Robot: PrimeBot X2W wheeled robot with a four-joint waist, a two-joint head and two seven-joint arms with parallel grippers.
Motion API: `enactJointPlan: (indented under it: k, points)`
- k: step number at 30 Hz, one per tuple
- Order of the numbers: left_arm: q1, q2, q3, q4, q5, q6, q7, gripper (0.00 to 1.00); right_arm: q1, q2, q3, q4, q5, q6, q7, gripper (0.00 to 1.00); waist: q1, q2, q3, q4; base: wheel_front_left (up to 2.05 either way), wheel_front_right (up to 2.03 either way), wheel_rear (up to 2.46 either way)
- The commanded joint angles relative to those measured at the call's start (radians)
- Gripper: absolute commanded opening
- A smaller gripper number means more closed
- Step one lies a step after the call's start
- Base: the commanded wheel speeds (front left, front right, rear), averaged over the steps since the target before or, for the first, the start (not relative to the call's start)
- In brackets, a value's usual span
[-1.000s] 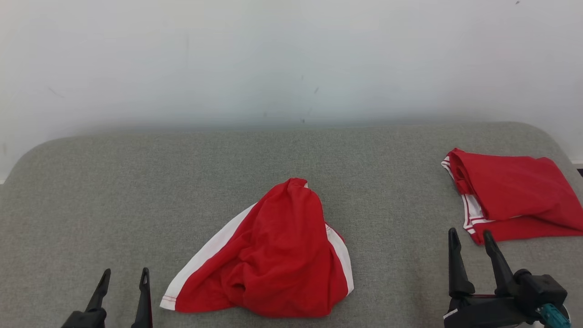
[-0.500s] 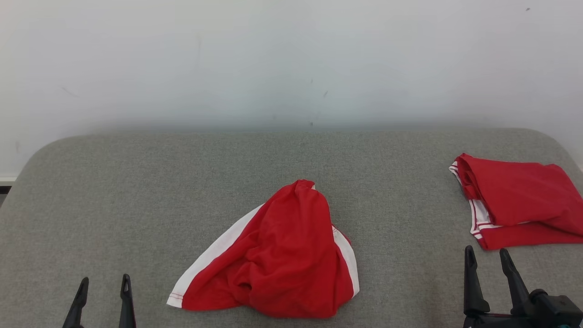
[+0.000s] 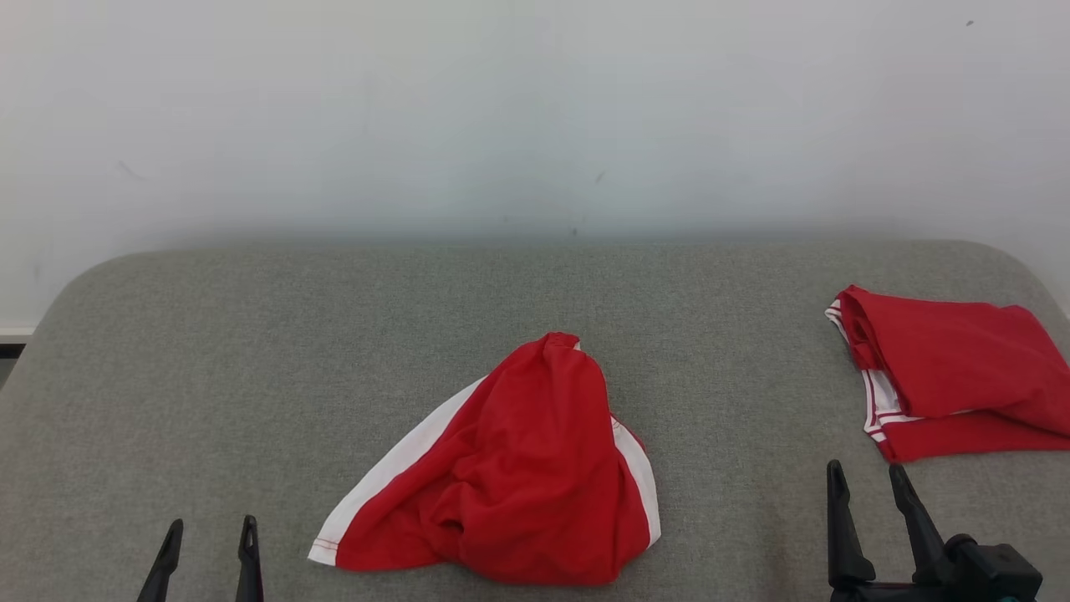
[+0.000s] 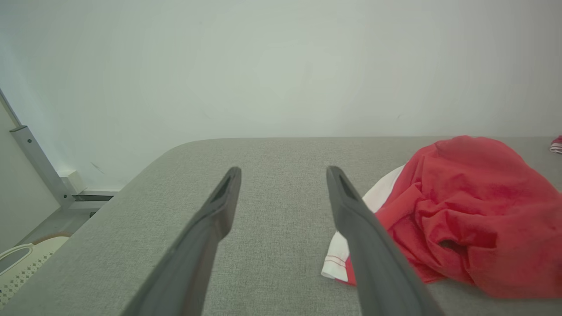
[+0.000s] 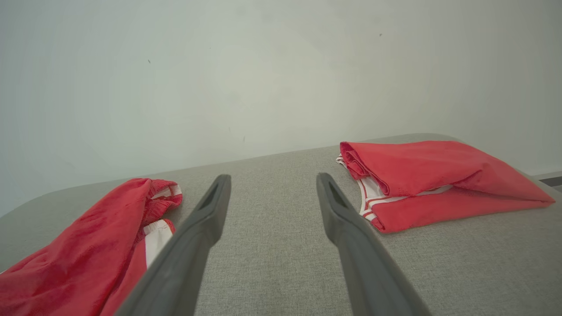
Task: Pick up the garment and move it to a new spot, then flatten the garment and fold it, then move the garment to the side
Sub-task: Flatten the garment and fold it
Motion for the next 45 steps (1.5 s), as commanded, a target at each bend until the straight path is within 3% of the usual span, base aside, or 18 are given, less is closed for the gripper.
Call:
enactJointPlan:
  k: [1,45]
  points:
    - [-0.008,-0.006,0.006,0.004,0.009,-0.009,-0.002,1.00,0.005,-0.001,0.005,0.006,0.008,-0.003,-0.001,1.00,0.0000,0.0000,0.000,-0.001,0.00,0.00,0.00]
    - [-0.025,-0.067,0.061,0.018,0.060,-0.061,-0.002,1.00,-0.024,-0.001,0.067,0.035,0.009,-0.003,-0.001,1.00,0.0000,0.0000,0.006,0.008,0.00,0.00,0.00]
